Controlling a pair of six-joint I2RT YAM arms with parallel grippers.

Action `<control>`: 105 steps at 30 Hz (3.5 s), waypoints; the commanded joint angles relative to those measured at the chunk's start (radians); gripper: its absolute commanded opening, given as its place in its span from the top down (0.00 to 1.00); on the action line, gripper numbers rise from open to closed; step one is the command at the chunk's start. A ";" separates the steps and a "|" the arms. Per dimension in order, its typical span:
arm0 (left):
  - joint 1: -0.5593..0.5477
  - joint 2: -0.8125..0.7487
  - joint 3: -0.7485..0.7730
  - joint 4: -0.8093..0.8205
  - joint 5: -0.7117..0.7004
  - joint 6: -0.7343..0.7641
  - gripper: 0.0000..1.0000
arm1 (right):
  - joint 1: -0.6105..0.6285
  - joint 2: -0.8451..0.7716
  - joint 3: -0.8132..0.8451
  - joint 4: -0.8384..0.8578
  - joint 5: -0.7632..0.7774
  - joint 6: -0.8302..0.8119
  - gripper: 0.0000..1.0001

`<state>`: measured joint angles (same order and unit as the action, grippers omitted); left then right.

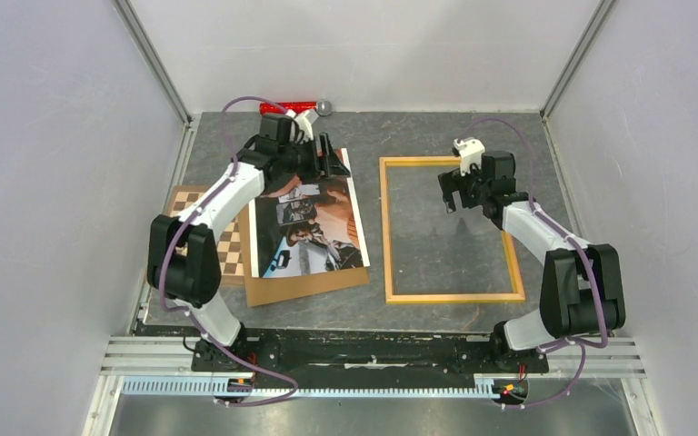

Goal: Put the photo into the frame

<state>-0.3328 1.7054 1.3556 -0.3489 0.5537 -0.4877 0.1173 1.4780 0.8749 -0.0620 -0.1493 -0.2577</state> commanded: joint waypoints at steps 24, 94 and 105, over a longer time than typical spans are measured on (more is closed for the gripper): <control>0.138 -0.265 -0.040 -0.185 -0.414 0.525 0.18 | 0.022 -0.162 -0.045 0.095 -0.110 -0.053 0.02; 0.543 0.001 -0.251 -0.722 0.001 0.662 0.17 | 0.751 0.319 0.229 0.158 0.013 -0.183 0.05; 0.548 0.034 -0.260 -0.728 0.117 0.738 0.19 | 0.751 0.375 0.201 0.204 0.042 -0.169 0.06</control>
<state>0.2111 1.7279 1.0874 -1.0779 0.6033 0.1684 0.8677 1.8343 1.0870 0.0933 -0.1284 -0.4370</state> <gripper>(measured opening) 0.812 0.948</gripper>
